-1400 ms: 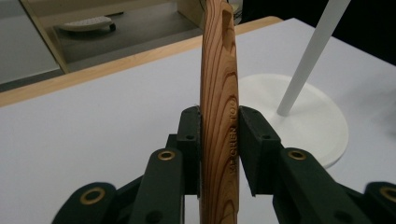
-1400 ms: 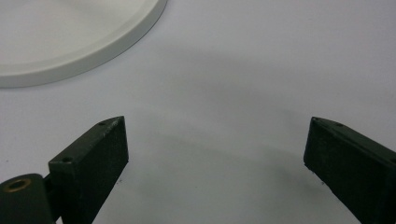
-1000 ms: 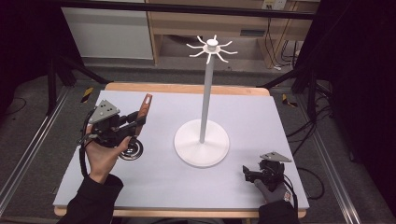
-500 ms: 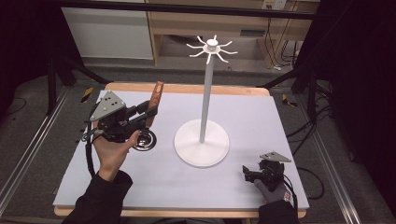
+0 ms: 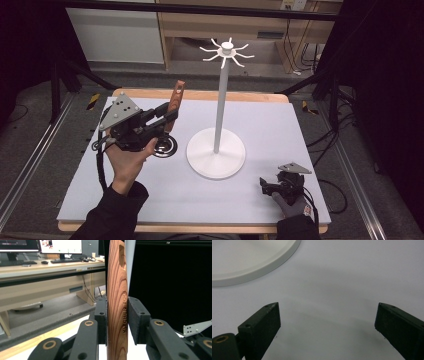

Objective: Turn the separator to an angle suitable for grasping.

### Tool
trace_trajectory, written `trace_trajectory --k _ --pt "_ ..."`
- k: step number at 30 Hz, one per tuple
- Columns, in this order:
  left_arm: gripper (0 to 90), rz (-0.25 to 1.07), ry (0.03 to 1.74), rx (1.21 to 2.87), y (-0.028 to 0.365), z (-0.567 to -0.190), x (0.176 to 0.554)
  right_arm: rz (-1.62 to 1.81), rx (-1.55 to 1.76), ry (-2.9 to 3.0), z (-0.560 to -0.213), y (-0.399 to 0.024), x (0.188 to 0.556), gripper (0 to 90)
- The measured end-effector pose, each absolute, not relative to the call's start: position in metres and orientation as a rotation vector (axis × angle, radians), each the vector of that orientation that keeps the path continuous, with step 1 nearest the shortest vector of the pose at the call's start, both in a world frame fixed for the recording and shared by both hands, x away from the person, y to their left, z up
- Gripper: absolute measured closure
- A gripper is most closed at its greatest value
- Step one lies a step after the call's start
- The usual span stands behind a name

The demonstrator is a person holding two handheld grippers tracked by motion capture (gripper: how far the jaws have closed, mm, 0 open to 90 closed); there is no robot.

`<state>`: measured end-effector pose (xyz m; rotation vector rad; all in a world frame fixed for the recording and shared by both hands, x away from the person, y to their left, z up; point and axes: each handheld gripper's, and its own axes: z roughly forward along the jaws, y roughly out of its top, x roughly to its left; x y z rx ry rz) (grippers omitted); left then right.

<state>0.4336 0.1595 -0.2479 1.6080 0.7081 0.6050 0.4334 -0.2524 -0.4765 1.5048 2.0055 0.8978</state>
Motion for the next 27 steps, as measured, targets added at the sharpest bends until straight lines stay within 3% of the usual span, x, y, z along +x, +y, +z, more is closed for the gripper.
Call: trace_trajectory --k 27 --pt "70.3 0.584 0.588 1.61 0.106 -0.21 0.435 0.902 1.506 2.007 -0.476 -0.253 0.434 6.8"
